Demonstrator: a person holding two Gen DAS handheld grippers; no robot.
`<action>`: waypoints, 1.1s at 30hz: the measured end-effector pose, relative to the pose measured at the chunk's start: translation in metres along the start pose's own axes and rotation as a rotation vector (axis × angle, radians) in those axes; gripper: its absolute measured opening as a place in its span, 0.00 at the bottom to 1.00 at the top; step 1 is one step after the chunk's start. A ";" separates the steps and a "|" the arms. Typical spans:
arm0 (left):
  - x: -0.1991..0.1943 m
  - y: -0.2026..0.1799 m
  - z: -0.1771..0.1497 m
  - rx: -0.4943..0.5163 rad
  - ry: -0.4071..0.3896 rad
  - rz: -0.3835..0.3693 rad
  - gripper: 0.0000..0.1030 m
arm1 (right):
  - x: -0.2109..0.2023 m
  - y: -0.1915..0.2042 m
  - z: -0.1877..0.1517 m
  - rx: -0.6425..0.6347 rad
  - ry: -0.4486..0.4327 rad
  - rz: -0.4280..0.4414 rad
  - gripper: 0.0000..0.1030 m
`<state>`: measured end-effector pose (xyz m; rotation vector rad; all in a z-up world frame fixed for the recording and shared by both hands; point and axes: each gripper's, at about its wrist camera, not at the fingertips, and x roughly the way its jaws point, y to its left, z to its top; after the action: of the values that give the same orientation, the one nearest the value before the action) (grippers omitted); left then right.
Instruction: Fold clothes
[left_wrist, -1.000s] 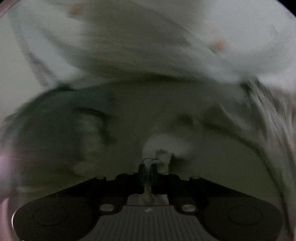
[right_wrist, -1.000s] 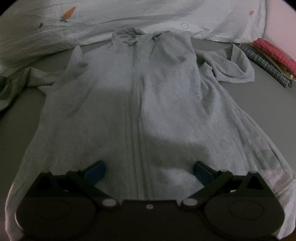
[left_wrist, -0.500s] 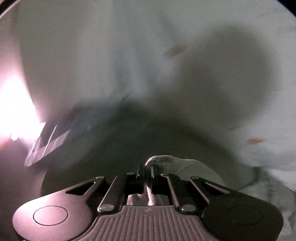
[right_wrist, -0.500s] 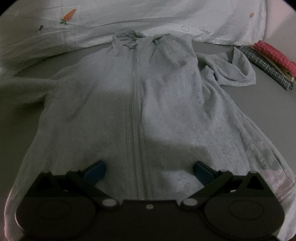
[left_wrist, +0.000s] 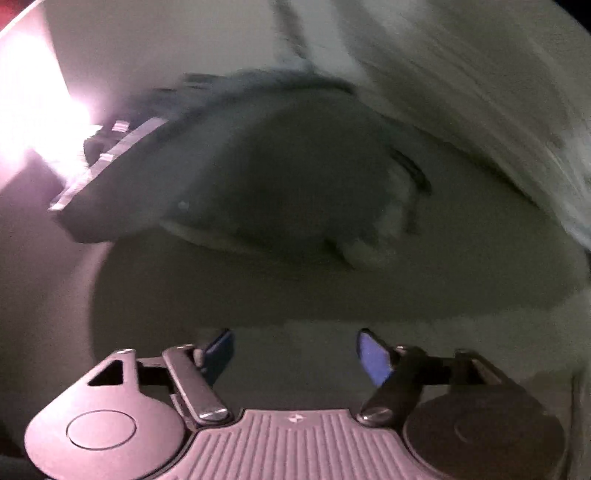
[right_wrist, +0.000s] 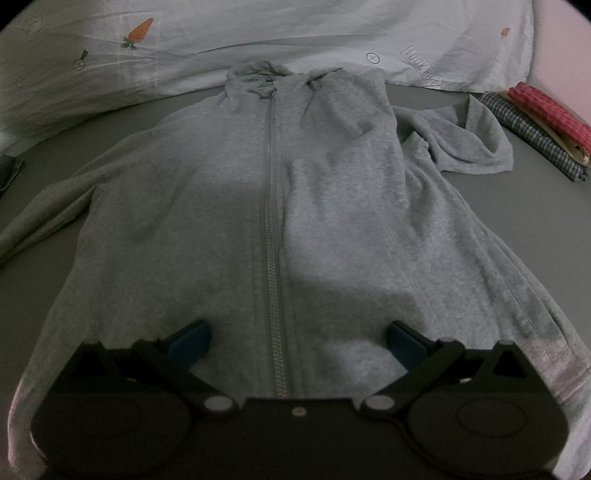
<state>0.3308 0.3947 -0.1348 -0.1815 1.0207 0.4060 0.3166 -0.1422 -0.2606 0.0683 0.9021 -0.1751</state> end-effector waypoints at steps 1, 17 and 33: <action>0.002 -0.005 -0.005 0.028 0.004 -0.013 0.76 | 0.000 0.000 0.000 0.000 -0.001 0.000 1.00; 0.056 0.040 -0.044 -0.202 -0.074 -0.013 0.95 | 0.000 0.003 0.000 0.005 -0.008 -0.002 1.00; -0.173 -0.002 0.040 -0.264 -0.584 -0.206 0.16 | 0.001 0.008 -0.001 0.018 -0.023 -0.013 1.00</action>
<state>0.2846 0.3637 0.0338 -0.3764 0.3666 0.3730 0.3173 -0.1343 -0.2619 0.0771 0.8786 -0.1957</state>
